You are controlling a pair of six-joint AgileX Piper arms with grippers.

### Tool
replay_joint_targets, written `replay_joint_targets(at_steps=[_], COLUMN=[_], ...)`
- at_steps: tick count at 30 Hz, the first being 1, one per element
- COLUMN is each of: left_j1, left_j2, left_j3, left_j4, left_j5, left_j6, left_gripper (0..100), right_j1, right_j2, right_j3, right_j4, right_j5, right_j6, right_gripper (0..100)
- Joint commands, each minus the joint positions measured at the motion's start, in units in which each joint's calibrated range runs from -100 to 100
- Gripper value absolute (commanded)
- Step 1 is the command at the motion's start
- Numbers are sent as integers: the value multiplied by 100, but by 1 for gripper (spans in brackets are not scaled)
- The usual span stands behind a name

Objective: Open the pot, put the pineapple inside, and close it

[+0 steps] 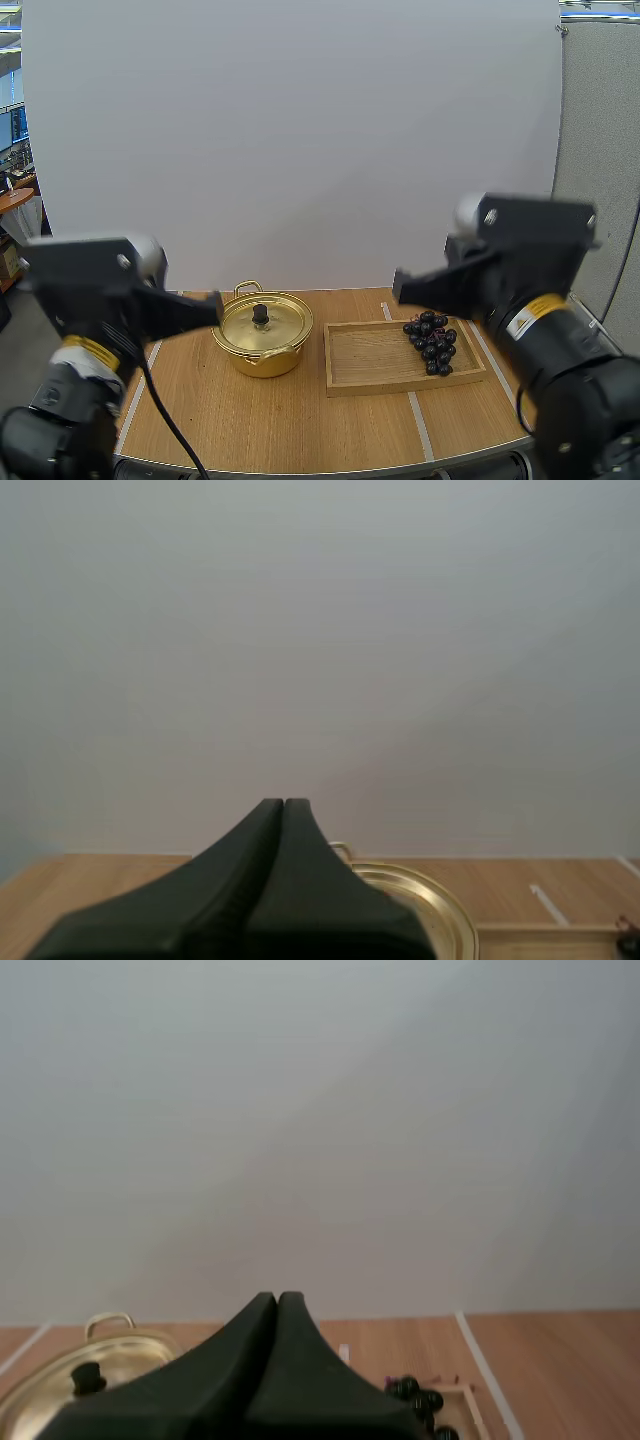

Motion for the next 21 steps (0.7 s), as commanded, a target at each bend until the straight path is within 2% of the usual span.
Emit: replay_joint_targets(at_steps=[1,4,9,14,21], left_j1=[3,3,3,29,104], left_j2=[-18,-18,-18,-18,-18], left_j3=[1191,1696,2192,2399,2399], left_j4=[84,84,84,84,84], left_j5=[-1501,-2271,-2623,-2662,-2560], left_j6=[339,628,652,652,576], left_gripper=[0,0,0,0,0], right_j1=[-16,-16,-16,-16,-16], right_j2=[-44,-44,-44,-44,-44], right_j3=[985,1390,1859,2071,2244], right_j4=[-3,-14,-60,-176,-655], right_j5=[-224,-276,-693,-893,-1046], right_j6=[-38,-38,-38,-38,-41], right_gripper=[0,0,0,0,0])
